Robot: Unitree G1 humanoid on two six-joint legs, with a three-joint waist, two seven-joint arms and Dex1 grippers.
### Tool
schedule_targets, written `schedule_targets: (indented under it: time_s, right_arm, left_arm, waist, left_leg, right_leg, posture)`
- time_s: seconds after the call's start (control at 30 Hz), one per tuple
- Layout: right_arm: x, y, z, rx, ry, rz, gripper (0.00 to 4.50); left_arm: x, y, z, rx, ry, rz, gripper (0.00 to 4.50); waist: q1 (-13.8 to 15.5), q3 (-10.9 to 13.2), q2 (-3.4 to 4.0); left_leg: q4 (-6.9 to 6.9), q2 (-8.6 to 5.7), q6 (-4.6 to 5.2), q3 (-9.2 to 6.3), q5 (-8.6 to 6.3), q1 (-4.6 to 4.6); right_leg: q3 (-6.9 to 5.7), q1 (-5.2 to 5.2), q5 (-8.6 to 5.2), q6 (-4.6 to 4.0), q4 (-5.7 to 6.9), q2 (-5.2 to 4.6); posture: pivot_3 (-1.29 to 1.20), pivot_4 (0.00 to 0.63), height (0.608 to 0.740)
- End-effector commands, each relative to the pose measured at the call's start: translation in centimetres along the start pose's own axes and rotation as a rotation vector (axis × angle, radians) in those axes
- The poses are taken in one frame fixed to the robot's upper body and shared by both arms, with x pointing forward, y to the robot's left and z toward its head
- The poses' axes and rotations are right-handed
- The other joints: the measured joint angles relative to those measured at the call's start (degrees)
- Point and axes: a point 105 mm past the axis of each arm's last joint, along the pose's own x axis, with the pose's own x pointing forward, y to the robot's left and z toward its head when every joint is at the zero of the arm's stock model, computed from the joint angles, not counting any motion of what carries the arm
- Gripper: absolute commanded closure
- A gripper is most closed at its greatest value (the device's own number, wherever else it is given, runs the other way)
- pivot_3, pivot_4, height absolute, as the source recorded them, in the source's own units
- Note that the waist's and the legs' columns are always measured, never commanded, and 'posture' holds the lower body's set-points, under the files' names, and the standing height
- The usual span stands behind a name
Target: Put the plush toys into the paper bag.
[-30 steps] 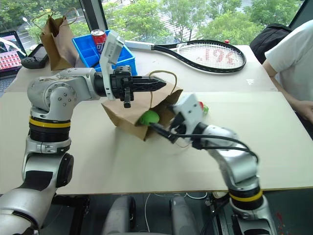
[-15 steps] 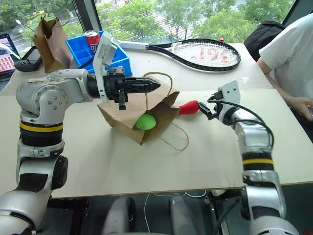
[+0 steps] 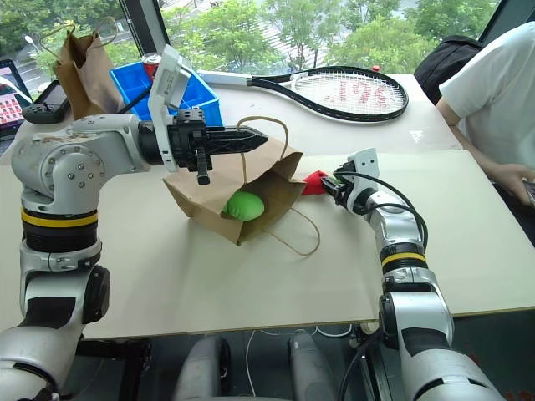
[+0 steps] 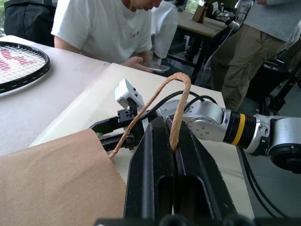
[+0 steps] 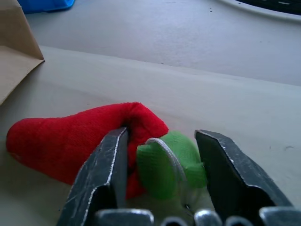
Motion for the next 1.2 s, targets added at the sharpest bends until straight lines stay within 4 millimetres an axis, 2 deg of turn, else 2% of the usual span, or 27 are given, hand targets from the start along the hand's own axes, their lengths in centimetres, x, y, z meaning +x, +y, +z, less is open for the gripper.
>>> schedule_targets:
  time_s: [0.03, 0.13, 0.3, 0.43, 0.53, 0.63, 0.73, 0.83, 0.9, 1.2]
  right_arm:
    - [-0.3, 1.2, -2.8, 0.014, 0.097, 0.048, 3.52]
    - [-1.4, 0.5, -1.7, 0.025, 0.054, 0.031, 4.44]
    - [-5.2, -1.3, 2.2, 0.023, -0.069, -0.010, 4.44]
    - [-9.6, -2.3, 5.7, 0.020, -0.152, -0.055, 4.44]
    - [-12.3, -1.6, 7.1, 0.022, -0.163, -0.042, 4.44]
    - [-13.6, 0.2, 7.9, 0.061, -0.164, 0.019, 4.44]
    - [-13.6, 3.2, 8.6, 0.108, -0.173, 0.104, 4.44]
    - [-12.3, 6.2, 8.5, 0.152, -0.174, 0.162, 4.44]
    - [-11.7, 7.5, 8.3, 0.175, -0.173, 0.183, 4.44]
    - [-5.6, 12.3, 7.6, 0.305, -0.226, 0.215, 4.44]
  left_arm:
    - [0.0, -0.6, 0.7, 0.033, -0.025, -0.019, 4.50]
    - [0.0, -0.5, 0.7, 0.033, -0.026, -0.019, 4.50]
    - [0.1, -0.4, 0.8, 0.033, -0.034, -0.022, 4.50]
    - [0.4, -0.3, 1.1, 0.033, -0.044, -0.033, 4.50]
    - [0.7, -0.2, 1.5, 0.036, -0.052, -0.040, 4.50]
    - [0.9, -0.2, 1.7, 0.036, -0.059, -0.051, 4.50]
    - [1.3, -0.2, 1.9, 0.033, -0.065, -0.058, 4.50]
    - [1.5, -0.3, 2.0, 0.033, -0.068, -0.063, 4.50]
    - [1.6, -0.3, 2.1, 0.034, -0.070, -0.065, 4.50]
    - [1.9, -1.0, 3.2, 0.020, -0.105, -0.088, 4.50]
  waist:
    - [0.09, 0.00, 0.00]
    - [0.26, 0.00, 0.00]
    - [0.99, 0.01, 0.01]
    - [1.75, 0.07, 0.11]
    - [1.91, 0.07, 0.11]
    - [1.73, 0.07, 0.11]
    - [1.43, 0.07, 0.11]
    - [1.44, 0.07, 0.11]
    - [1.49, 0.07, 0.11]
    - [1.72, 0.07, 0.12]
  left_leg:
    - [0.00, 0.00, -0.01, 0.00, 0.00, 0.02]
    - [0.01, 0.00, -0.02, 0.00, 0.01, 0.02]
    - [0.01, 0.00, -0.02, 0.00, 0.01, -0.04]
    - [0.02, -0.05, -0.02, 0.00, 0.01, -0.12]
    - [0.02, -0.07, -0.02, 0.00, 0.01, -0.12]
    - [0.01, -0.07, -0.02, -0.01, 0.01, -0.10]
    - [-0.02, -0.07, -0.01, -0.01, 0.01, -0.06]
    - [-0.02, -0.07, -0.01, -0.05, 0.01, -0.06]
    - [-0.02, -0.07, 0.00, -0.05, 0.01, -0.06]
    - [-0.03, -0.07, 0.00, -0.07, 0.02, -0.15]
  right_leg:
    - [0.00, 0.01, 0.00, 0.00, 0.01, 0.00]
    - [0.00, 0.02, -0.01, 0.00, 0.02, 0.00]
    - [-0.01, 0.01, -0.07, 0.00, 0.02, -0.01]
    - [0.02, -0.05, -0.07, 0.00, -0.02, -0.04]
    - [0.04, -0.06, -0.09, -0.02, 0.00, -0.03]
    - [0.04, -0.04, -0.14, 0.01, -0.02, -0.02]
    - [0.06, -0.03, -0.14, 0.00, 0.00, -0.01]
    - [0.05, -0.03, -0.17, 0.05, 0.00, 0.00]
    - [0.04, -0.02, -0.23, 0.15, -0.02, 0.00]
    - [0.02, -0.04, -0.22, 0.14, -0.12, -0.01]
  posture:
    - [0.00, 0.150, 0.658]
    - [0.00, 0.150, 0.658]
    - [0.00, 0.150, 0.658]
    - [0.00, 0.150, 0.658]
    - [0.00, 0.150, 0.658]
    - [0.00, 0.150, 0.658]
    - [0.00, 0.150, 0.658]
    - [0.00, 0.150, 0.658]
    - [0.00, 0.150, 0.658]
    - [0.00, 0.150, 0.658]
